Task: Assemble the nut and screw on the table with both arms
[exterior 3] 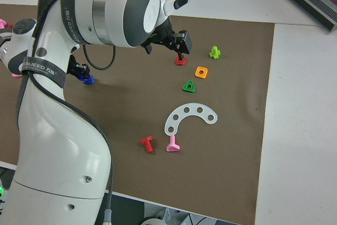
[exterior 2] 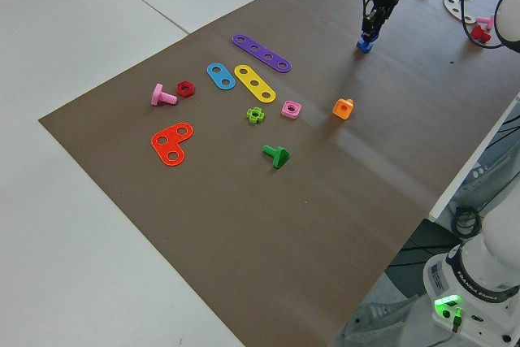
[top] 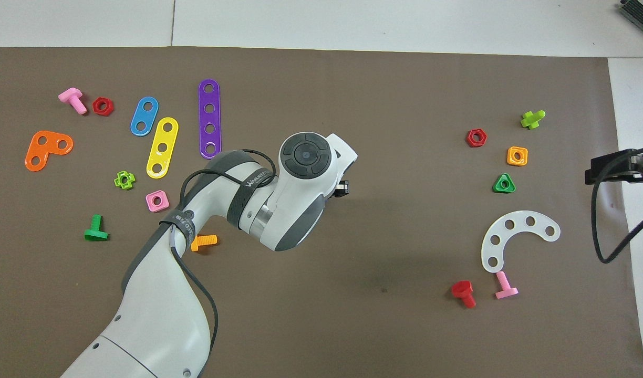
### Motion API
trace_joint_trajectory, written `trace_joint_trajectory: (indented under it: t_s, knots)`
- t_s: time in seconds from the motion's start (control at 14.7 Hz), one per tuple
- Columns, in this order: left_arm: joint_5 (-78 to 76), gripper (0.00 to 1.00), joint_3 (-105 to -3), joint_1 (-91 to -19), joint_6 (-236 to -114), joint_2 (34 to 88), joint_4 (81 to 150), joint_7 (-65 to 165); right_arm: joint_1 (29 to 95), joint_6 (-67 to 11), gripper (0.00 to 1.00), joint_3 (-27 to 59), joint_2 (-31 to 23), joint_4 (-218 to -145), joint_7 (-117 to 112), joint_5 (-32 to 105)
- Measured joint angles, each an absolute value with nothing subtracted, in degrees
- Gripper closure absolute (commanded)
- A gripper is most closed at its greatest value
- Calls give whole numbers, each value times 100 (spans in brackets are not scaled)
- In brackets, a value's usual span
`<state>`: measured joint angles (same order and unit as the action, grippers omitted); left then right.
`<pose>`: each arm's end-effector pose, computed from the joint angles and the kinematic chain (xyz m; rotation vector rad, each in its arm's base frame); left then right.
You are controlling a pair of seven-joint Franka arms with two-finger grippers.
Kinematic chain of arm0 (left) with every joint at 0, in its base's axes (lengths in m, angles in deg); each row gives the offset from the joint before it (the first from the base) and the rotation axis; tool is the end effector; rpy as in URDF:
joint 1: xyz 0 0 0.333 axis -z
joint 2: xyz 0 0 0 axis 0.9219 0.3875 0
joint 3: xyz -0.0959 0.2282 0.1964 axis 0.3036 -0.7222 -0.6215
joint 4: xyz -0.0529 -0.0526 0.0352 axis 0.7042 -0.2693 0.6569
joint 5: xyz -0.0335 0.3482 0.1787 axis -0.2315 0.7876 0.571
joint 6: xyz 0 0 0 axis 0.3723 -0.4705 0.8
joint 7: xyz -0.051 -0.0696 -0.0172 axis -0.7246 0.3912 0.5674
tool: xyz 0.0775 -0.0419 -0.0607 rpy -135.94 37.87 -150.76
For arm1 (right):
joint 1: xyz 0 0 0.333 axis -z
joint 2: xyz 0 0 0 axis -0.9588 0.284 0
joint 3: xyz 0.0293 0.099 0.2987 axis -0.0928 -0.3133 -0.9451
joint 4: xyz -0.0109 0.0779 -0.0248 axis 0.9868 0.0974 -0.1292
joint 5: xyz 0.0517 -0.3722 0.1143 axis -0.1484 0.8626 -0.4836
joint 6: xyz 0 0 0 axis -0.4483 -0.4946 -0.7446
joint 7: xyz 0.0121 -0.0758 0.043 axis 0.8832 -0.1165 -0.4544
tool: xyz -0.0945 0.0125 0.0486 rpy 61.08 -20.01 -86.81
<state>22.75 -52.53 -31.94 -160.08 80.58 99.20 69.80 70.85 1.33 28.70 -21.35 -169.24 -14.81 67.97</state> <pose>0.5309 -0.4333 0.3322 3.0831 -0.0865 -0.0221 0.5378 -0.0293 0.6364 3.1186 -0.1878 -0.0147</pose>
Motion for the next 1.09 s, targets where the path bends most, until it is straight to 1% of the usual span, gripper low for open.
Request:
trace_joint_trajectory:
  t_s: [0.07,0.14,0.2,0.34,0.75,1.09]
  knots:
    - [2275,42,-5254,-3194,-16030,8058,9937,6982,7085,133,0,2870,-2135,-16924,-1481,6797]
    - [2275,37,-5254,-3194,-16047,8058,9943,6984,7085,134,0,2870,-2135,-16924,-1481,6797]
    - [2275,28,-5254,-3194,-16061,8058,9943,6987,7085,134,0,2870,-2135,-16924,-1481,6797]
    - [2275,22,-5257,-3194,-16074,8057,9943,6996,7085,133,0,2870,-2135,-16924,-1481,6797]
    - [2275,22,-5296,-3194,-15936,8036,9831,7001,7085,134,0,2870,-2135,-16924,-1481,6797]
    - [2277,23,-5415,-3379,-14869,7995,9065,7005,7085,133,0,2870,-2135,-16924,-1481,6797]
